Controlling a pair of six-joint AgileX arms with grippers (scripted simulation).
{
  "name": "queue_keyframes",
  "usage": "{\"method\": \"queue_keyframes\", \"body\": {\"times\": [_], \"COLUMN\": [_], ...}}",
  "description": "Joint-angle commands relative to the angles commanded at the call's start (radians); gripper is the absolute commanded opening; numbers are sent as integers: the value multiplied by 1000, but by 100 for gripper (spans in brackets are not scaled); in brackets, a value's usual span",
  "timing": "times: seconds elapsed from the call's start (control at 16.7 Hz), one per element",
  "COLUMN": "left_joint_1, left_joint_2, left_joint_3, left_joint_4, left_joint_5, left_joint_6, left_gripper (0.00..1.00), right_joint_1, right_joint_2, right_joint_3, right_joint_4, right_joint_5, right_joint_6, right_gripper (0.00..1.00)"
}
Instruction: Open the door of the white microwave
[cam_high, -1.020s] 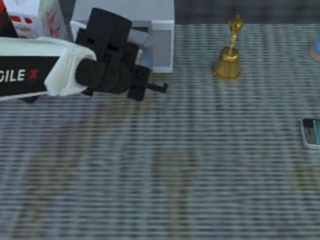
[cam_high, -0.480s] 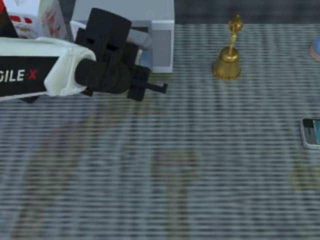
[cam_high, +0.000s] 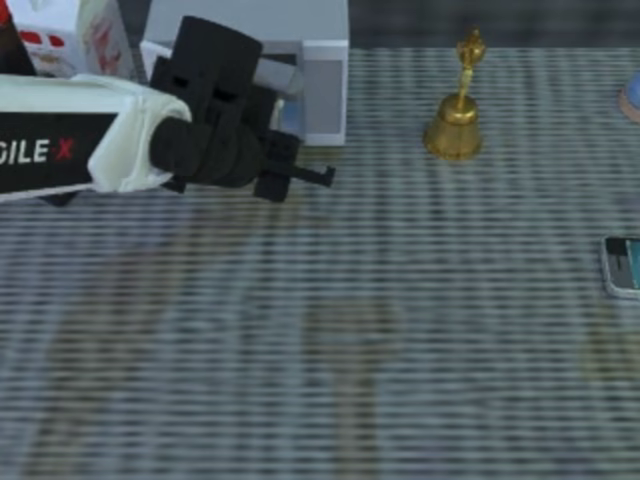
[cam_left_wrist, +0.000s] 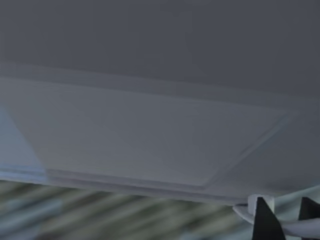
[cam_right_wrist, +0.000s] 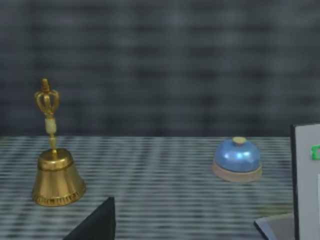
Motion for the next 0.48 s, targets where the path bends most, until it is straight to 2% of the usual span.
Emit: {"method": "queue_keyframes", "body": {"times": [0.48], "left_joint_1": [12], "left_joint_2": [-21], "left_joint_3": [-24], "left_joint_4": [7], "left_joint_5": [38], "left_joint_6": [38], "left_gripper": [0], "right_joint_1": [0], "right_joint_2": [0], "right_joint_3": [0], "right_joint_4": [0], "right_joint_5": [0], "right_joint_6": [0], "right_gripper": [100]}}
